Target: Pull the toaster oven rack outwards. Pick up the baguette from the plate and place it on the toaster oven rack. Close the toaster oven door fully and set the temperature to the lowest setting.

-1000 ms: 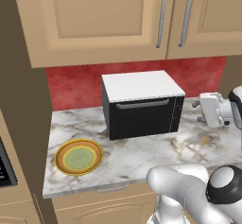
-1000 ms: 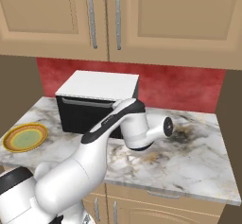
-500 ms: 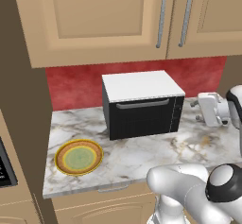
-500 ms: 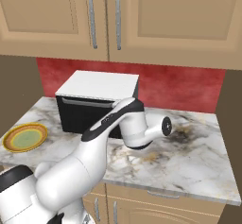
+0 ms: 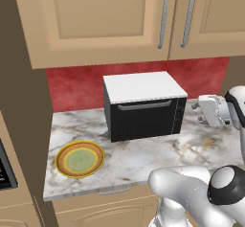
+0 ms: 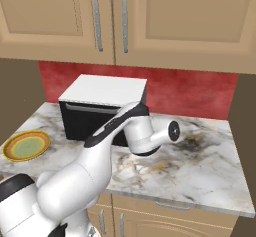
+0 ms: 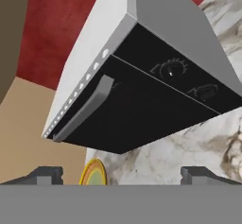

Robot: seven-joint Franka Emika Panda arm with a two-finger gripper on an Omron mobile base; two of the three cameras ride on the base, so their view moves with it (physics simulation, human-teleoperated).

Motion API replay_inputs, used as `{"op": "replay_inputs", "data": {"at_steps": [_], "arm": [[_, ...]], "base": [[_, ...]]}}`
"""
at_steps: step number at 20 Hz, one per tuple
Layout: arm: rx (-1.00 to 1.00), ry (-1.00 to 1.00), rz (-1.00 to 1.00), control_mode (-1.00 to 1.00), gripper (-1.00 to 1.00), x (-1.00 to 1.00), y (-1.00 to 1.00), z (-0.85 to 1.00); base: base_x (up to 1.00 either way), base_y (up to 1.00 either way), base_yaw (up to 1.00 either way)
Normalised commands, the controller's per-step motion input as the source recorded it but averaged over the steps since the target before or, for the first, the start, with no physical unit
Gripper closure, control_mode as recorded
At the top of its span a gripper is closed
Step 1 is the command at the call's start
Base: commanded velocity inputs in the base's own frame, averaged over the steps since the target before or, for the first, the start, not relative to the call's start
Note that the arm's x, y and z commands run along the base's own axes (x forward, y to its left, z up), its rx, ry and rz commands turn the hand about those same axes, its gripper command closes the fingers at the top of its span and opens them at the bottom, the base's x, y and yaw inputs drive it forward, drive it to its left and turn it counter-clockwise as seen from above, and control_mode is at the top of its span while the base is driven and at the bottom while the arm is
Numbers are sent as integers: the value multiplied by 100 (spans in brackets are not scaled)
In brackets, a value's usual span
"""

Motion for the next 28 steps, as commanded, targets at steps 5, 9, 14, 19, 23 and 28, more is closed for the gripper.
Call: {"op": "replay_inputs", "data": {"at_steps": [5, 9, 14, 19, 23, 28], "arm": [[-5, -2, 0, -100, -100, 10, 4, -1], [0, 0, 0, -100, -100, 14, 1, 0], [0, 0, 0, -100, -100, 17, 0, -7], [0, 0, 0, -100, -100, 14, 0, -12], [0, 0, 0, -100, -100, 12, 0, -12], [0, 0, 0, -100, -100, 7, 0, -7]], "base": [[0, 0, 0], [0, 0, 0], [0, 0, 0], [0, 0, 0], [0, 0, 0], [0, 0, 0]]}}
